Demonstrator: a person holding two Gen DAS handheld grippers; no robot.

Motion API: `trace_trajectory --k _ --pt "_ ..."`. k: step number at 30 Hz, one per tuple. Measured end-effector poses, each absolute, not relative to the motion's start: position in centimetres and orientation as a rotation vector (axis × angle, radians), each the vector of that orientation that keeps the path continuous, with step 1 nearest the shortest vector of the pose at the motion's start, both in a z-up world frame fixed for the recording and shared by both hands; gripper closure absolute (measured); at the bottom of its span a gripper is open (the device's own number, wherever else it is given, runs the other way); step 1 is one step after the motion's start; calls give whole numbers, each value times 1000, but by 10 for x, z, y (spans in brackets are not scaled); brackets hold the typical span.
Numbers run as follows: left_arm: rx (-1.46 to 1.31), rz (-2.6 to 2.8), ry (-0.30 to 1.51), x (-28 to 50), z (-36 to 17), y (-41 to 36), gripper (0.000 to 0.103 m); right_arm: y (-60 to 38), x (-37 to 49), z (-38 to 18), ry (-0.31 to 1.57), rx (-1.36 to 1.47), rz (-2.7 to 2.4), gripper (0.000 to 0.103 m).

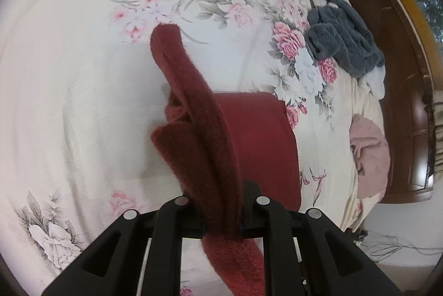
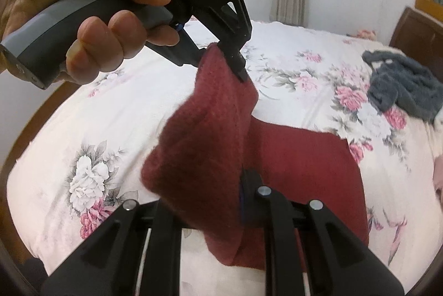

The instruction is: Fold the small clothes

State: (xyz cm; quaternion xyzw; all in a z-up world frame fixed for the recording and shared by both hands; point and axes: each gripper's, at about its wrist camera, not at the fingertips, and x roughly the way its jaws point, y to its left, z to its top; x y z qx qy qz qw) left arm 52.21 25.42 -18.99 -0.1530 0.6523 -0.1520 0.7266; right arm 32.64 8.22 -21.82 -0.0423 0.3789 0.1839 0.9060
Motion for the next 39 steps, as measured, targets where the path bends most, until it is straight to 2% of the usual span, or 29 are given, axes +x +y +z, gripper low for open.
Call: trace_trajectory --k 19,39 --pt "-114 -287 1533 534 -235 125 88 -14 331 -265 874 237 408 89" --pt "184 -114 1584 530 -296 18 88 -98 313 -334 870 544 441 89"
